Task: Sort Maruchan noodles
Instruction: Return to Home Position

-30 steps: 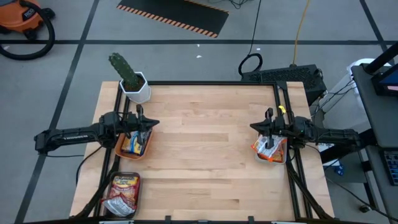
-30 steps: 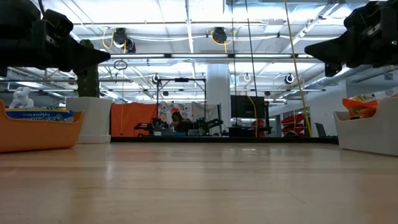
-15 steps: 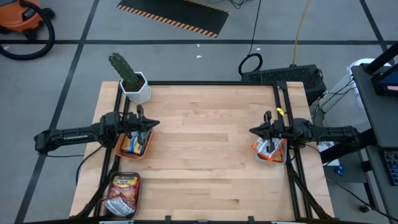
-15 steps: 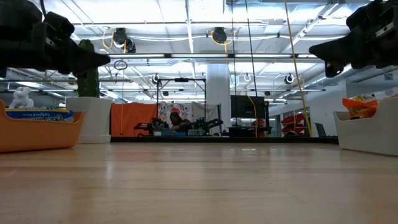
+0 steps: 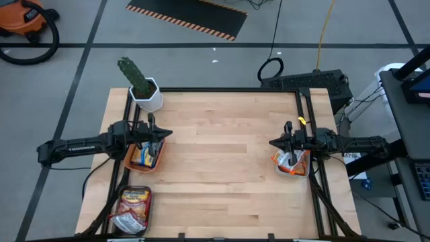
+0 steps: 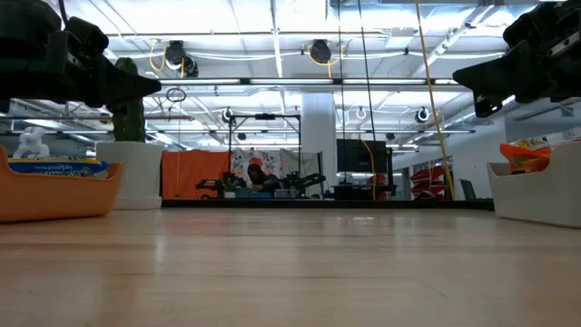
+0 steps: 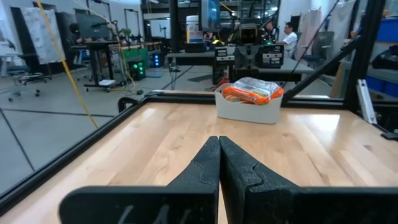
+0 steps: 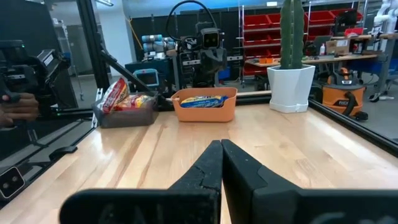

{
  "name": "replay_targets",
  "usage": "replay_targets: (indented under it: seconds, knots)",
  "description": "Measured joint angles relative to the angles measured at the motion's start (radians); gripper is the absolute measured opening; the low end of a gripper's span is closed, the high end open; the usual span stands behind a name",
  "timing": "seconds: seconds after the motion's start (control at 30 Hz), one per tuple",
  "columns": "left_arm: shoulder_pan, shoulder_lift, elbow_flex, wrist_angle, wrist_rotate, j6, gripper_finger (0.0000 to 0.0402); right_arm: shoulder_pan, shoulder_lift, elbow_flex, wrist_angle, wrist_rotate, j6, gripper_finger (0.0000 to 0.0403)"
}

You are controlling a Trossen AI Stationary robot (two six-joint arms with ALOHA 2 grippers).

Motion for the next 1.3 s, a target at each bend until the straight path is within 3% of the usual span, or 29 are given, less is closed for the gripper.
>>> replay_targets:
  seconds: [0.2,0.53,0.93,1.3]
  knots:
    - [-0.001,-0.001,0.0,0.031,0.118,0.012,0.0001,0.0,0.0,0.0,0.0,0.0,0.0,0.0]
    - [-0.054,-0.014,0.0,0.022,0.124,0.005,0.0001,0.0,0.0,0.0,0.0,0.001,0.0,0.0]
    - [-0.175,-0.071,0.0,-0.099,-0.129,0.001,0.0001,0.0,0.0,0.0,0.0,0.001,0.0,0.0]
    - [-0.25,-0.136,0.0,-0.135,-0.18,0.027,0.0,0.0,0.0,0.0,0.0,0.001,0.0,0.0]
